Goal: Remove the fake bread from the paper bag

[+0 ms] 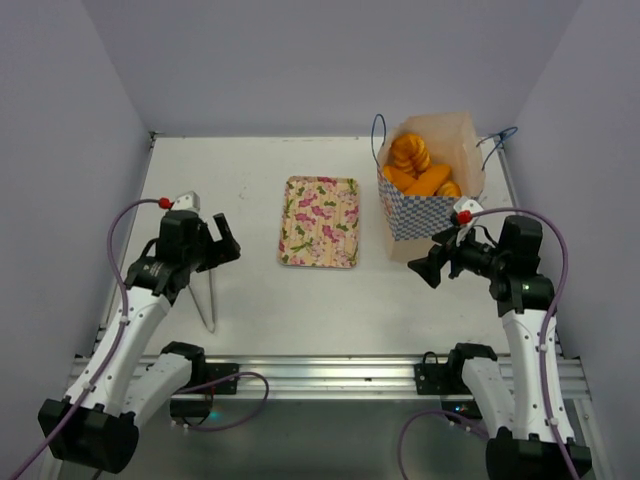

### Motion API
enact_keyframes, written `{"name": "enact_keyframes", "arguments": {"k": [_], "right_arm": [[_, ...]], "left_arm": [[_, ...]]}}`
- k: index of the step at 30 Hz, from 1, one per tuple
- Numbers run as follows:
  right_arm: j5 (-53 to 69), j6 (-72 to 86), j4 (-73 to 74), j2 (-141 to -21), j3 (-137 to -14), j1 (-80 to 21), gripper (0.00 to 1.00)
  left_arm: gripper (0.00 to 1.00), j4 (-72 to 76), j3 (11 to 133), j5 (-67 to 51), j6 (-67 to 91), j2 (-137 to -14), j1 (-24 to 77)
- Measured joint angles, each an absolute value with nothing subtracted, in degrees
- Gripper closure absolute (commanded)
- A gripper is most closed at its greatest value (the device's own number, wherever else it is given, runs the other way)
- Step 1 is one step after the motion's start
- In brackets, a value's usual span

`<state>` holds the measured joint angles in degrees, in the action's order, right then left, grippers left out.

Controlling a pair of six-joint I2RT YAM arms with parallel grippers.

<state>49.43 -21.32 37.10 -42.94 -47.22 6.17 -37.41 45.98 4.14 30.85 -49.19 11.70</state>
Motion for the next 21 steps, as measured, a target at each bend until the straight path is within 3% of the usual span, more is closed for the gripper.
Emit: {"name": "enact_keyframes", "arguments": {"k": [15,21], "right_arm": [[50.74,-23.59,40.14,-39.97,-47.22,6.17,0.01],[50.85,-23.68,40.86,-39.59,-47.22,6.17,0.01]], "left_arm": [[0.0,-50.94,47.22,18.65,36.42,-64.53,10.85],[0.0,-51.29,47.07,18.52,36.42,-71.2,7.35]]}}
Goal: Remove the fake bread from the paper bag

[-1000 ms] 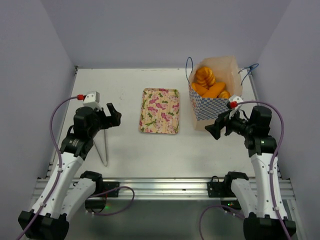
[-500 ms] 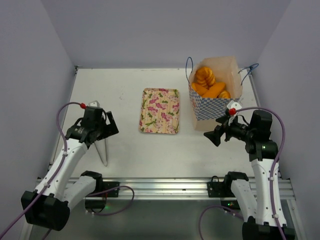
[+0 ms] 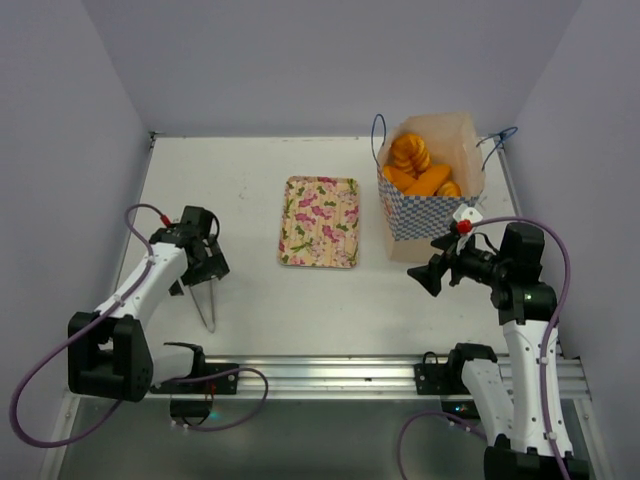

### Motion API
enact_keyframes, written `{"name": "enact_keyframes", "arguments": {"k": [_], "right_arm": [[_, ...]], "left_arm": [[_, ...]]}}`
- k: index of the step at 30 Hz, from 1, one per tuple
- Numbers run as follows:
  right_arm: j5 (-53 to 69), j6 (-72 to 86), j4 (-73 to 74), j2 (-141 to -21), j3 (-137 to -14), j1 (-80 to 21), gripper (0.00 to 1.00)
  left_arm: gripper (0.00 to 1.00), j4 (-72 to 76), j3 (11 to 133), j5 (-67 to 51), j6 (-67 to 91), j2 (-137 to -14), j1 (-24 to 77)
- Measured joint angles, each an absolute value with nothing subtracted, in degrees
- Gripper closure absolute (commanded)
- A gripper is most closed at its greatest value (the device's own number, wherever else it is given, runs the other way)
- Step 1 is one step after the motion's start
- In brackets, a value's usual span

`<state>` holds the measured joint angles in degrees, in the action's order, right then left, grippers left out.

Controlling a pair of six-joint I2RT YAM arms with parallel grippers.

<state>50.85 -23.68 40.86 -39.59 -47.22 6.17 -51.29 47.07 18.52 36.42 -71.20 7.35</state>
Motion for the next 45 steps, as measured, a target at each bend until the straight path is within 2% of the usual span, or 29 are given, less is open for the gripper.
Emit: {"name": "enact_keyframes", "arguments": {"k": [10,22,25,30,31,33,34,36,40,45], "right_arm": [[52.27,-23.7,41.65,-38.94,-47.33,6.17,0.01],[52.49,-24.27,42.39,-38.83,-47.37,6.17,0.01],[52.49,-24.34,42.46,-38.83,-47.4,6.17,0.01],[52.47,-24.56,42.5,-38.83,-47.46,6.17,0.01],[52.47,-24.58,42.5,-38.83,-47.46,6.17,0.01],[52.47,-24.67,42.52,-38.83,-47.46,6.17,0.01],[52.47,-24.69,42.52,-38.83,-47.46,6.17,0.01],[52.45,-24.71,42.52,-38.83,-47.48,6.17,0.01],[52.4,-24.75,42.54,-38.85,-47.51,6.17,0.01],[51.94,-25.21,42.57,-38.94,-47.53,6.17,0.01]], "left_arm": [[0.02,-49.78,45.28,13.61,36.38,-77.8,2.02],[0.18,-45.89,45.36,9.67,35.03,-85.21,0.6],[0.26,-45.45,45.65,8.36,34.39,-86.06,0.36],[0.5,-44.12,45.91,5.02,33.23,-86.94,-0.75],[0.61,-43.83,45.91,4.32,33.17,-87.0,-0.95],[0.73,-43.35,45.91,3.38,32.73,-87.05,-1.21],[0.87,-43.29,45.91,3.18,32.27,-87.05,-1.3],[1.0,-43.33,45.91,2.63,31.22,-87.05,-1.52],[1.0,-42.83,45.91,-0.14,28.8,-86.74,-1.89],[1.0,-40.07,46.7,-9.56,25.56,-83.48,-1.87]]}}
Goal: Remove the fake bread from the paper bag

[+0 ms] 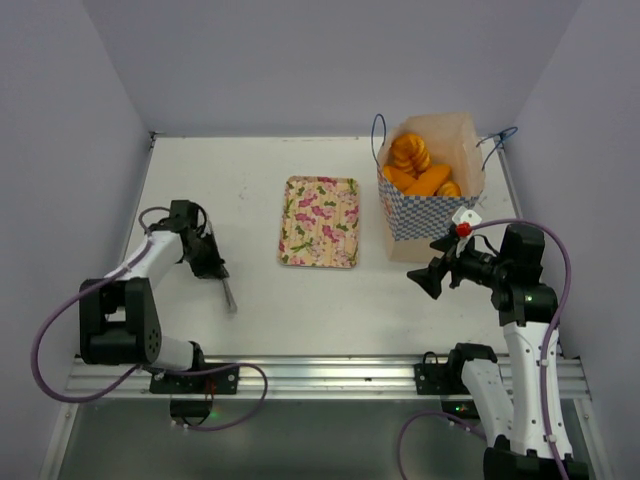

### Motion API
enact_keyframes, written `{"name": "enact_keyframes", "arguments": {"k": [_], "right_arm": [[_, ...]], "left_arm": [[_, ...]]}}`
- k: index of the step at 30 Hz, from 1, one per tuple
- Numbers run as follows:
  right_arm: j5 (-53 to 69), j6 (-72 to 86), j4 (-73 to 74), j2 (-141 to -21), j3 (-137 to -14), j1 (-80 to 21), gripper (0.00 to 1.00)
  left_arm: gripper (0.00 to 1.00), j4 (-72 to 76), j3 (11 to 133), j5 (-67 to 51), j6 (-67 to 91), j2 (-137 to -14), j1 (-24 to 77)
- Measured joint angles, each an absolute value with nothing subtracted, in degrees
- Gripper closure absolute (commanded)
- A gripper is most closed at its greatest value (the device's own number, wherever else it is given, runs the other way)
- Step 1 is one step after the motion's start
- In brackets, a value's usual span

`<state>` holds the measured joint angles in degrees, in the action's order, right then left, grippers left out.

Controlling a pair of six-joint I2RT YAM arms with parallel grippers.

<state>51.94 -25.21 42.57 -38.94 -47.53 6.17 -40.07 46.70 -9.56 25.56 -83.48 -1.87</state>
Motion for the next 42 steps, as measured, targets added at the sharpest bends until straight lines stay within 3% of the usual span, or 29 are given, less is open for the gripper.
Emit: {"name": "enact_keyframes", "arguments": {"k": [5,12,21,34,42], "right_arm": [[51.46,-26.15,42.65,-39.59,-47.53,6.17,0.01],[50.59,-26.68,42.68,-42.06,-47.53,6.17,0.01],[48.62,-27.44,44.03,-44.71,-49.69,6.17,0.01],[48.16,-28.27,51.48,-55.09,-74.35,6.17,0.01],[48.53,-24.29,52.73,-60.75,-81.19,6.17,0.01]], "left_arm": [[0.99,-32.01,49.06,-23.73,23.7,-74.76,-1.37],[0.69,-20.51,52.1,-36.05,22.87,-72.84,5.8],[0.64,-9.41,52.71,-45.1,23.46,-72.86,9.02],[0.62,-2.87,51.33,-48.66,23.44,-70.94,9.02],[0.57,3.05,47.0,-51.33,24.49,-68.42,8.88]]}}
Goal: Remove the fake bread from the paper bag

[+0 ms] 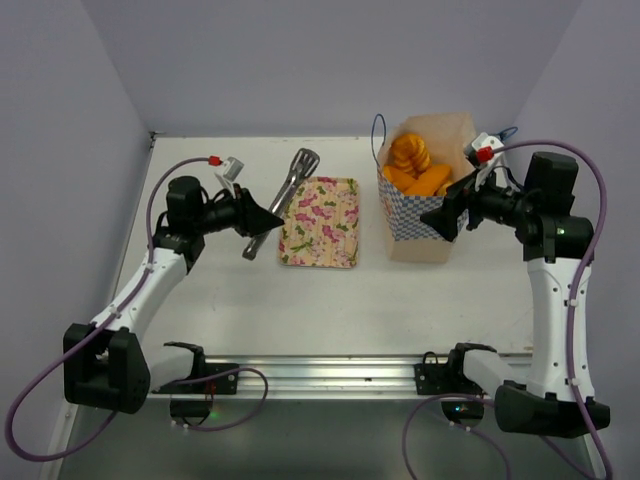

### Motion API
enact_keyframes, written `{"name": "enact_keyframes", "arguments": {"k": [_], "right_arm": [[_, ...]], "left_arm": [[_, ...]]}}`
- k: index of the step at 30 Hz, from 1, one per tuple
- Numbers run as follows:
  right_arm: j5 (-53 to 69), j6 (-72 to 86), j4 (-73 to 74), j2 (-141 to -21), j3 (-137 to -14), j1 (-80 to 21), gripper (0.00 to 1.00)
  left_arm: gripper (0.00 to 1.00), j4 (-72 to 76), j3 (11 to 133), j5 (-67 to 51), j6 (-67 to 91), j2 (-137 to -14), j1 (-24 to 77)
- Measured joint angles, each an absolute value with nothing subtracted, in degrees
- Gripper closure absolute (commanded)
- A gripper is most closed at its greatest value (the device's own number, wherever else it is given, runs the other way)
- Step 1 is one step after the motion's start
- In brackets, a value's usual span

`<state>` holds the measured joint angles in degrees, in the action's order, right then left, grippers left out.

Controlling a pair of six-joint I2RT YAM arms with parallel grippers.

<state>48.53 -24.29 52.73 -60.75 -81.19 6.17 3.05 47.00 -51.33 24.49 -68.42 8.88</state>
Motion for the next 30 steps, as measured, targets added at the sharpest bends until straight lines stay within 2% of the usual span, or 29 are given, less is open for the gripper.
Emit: {"name": "enact_keyframes", "arguments": {"k": [12,18,27,30], "right_arm": [[42.35,-18.72,52.16,-61.87,-82.74,6.2,0.01],[32.71,-11.97,51.4,-64.99,-89.62,6.2,0.02],[16.78,-5.1,50.89,-66.39,-90.78,6.42,0.09],[12.91,-4.05,50.7,-66.43,-89.52,6.87,0.18]], "left_arm": [[0.56,4.19,46.04,-53.39,25.89,-67.66,6.31],[0.56,3.88,45.3,-52.23,24.16,-64.53,6.0],[0.57,2.0,41.63,-47.83,18.96,-62.54,6.0],[0.56,1.28,41.32,-47.24,18.11,-62.52,6.0]]}}
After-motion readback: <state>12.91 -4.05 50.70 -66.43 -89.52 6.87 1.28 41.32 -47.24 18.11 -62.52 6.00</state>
